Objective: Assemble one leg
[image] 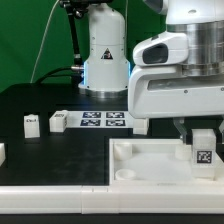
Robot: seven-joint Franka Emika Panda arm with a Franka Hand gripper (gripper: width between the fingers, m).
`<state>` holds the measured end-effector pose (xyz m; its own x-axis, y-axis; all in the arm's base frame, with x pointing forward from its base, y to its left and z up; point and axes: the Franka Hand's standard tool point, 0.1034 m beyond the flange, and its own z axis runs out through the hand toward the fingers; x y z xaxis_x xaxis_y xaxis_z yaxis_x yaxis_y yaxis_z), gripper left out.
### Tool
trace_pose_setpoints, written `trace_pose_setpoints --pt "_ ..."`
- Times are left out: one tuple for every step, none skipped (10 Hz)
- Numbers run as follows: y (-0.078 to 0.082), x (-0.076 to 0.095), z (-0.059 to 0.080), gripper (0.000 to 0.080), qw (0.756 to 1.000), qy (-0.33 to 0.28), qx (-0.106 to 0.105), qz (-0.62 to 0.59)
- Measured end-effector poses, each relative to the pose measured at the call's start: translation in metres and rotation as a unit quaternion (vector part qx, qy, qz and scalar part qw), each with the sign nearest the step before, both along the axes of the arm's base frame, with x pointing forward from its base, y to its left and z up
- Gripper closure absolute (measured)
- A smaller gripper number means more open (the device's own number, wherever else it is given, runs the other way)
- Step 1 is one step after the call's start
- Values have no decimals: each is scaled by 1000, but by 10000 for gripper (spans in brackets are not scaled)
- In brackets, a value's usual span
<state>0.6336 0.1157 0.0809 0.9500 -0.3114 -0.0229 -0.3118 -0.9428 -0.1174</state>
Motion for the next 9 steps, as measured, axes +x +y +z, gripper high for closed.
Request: trace_pose_setpoints --pt "0 0 0 508 997 1 1 -72" --pt "0 -1 -1 508 992 6 3 -130" --pt "0 -1 -1 508 981 14 4 -191" --pt "0 -1 -1 508 974 17 3 -228" --pt "0 -1 -1 508 965 22 4 -262" --pt "-1 -1 -1 508 947 29 8 -321" --pt "-1 -1 -1 508 955 26 7 -295" --pt "-1 -1 -1 508 961 24 6 -276" --pt "-2 1 -1 313 968 21 6 -251"
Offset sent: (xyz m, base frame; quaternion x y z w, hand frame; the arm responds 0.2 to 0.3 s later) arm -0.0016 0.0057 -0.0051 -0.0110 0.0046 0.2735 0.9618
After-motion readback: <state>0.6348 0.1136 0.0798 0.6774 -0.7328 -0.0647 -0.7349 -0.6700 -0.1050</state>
